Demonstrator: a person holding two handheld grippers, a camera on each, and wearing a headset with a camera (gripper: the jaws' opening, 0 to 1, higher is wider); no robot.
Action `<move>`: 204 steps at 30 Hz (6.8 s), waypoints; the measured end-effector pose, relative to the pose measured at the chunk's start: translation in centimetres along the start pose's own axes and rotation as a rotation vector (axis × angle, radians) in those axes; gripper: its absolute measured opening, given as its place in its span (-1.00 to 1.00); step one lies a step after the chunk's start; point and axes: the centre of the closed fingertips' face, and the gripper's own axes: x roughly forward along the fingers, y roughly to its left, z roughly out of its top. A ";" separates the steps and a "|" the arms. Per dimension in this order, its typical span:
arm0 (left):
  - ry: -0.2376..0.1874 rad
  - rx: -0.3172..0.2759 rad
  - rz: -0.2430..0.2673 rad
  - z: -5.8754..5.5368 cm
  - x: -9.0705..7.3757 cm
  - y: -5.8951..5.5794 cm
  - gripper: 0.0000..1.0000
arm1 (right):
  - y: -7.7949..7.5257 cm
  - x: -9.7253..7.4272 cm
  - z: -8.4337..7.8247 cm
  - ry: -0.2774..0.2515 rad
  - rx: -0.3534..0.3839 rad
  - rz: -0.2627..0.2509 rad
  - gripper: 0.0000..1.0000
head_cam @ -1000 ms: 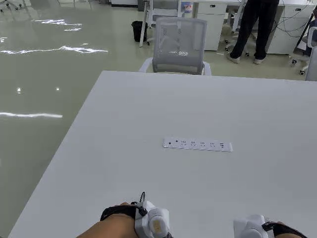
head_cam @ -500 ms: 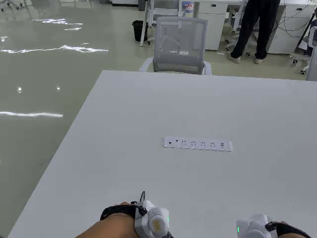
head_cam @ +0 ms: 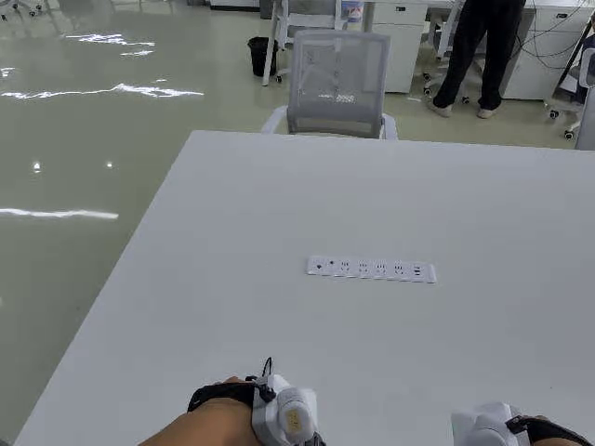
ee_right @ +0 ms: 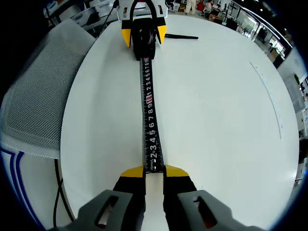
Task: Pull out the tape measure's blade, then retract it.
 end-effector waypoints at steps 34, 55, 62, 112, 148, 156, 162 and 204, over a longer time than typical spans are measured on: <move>-0.002 -0.001 0.001 0.0 0.0 0.2 -0.23 | -0.1 -0.7 -2.2 0.031 0.016 -0.008 -0.77; -0.003 -0.001 0.002 0.0 0.0 0.1 -0.23 | -0.1 -0.8 -3.0 0.037 0.021 -0.008 -0.77; -0.003 0.000 0.003 0.0 0.0 0.1 -0.23 | -0.1 -0.9 -3.0 0.036 0.022 -0.012 -0.77; -0.009 0.003 0.005 0.1 0.0 0.1 -0.23 | -0.3 -1.0 -3.1 0.020 0.004 -0.015 -0.67; -0.009 0.011 0.014 0.1 0.1 0.1 -0.23 | -1.4 -1.8 -4.4 -0.044 0.302 -0.110 1.00; -0.015 0.009 0.015 0.1 0.1 0.1 -0.23 | -1.3 -2.0 -4.7 -0.044 0.303 -0.146 1.00; -0.033 0.008 0.023 0.1 0.1 0.2 -0.22 | -2.5 -3.0 -3.5 -0.136 0.357 -0.218 1.00; -0.400 -0.459 0.291 -5.7 -6.4 3.2 0.98 | -1.3 -3.6 -3.6 -0.330 0.549 -0.331 1.00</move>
